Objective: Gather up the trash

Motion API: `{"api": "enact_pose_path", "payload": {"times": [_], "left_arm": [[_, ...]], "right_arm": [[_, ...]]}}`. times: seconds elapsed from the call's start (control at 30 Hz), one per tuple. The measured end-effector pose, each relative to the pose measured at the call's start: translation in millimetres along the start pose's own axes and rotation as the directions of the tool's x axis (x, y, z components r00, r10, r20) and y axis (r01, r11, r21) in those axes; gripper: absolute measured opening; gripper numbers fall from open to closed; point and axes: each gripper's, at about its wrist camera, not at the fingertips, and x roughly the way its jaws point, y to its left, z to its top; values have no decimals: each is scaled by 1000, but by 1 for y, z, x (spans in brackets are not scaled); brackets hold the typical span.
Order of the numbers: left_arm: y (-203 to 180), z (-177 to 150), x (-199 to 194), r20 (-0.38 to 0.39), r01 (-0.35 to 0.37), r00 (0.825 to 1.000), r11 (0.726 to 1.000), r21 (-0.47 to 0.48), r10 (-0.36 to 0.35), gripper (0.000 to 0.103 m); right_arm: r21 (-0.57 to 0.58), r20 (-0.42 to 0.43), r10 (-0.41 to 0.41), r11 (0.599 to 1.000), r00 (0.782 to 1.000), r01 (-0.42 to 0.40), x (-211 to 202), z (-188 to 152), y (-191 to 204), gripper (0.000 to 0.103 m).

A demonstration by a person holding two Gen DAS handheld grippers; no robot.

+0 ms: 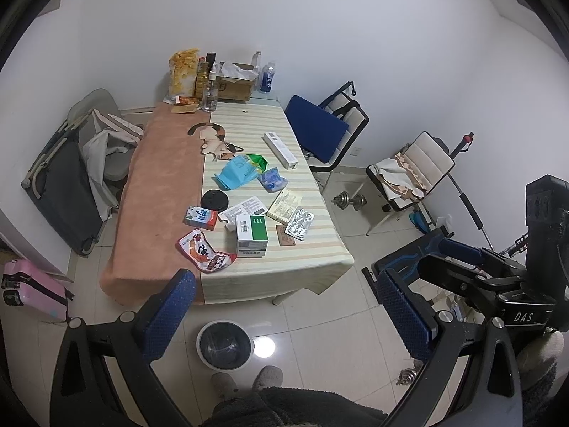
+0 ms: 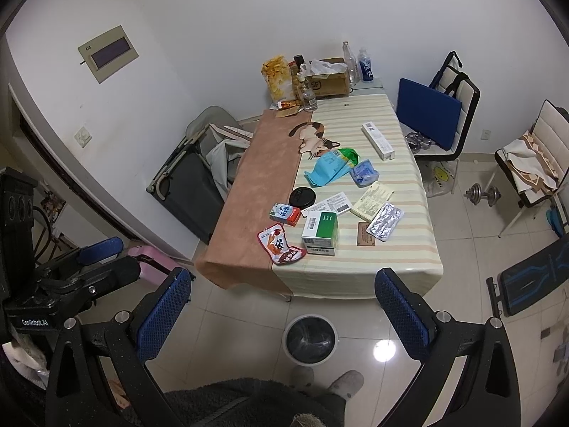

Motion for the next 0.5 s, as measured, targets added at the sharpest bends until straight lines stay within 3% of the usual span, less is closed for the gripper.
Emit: {"api": "enact_pose_path", "payload": {"times": [0.5], "left_arm": [[-6, -1, 3, 2, -1, 1000, 1000, 0, 1, 103]], "right_arm": [[2, 3, 8, 1000, 1000, -8, -3, 1, -3, 103]]}}
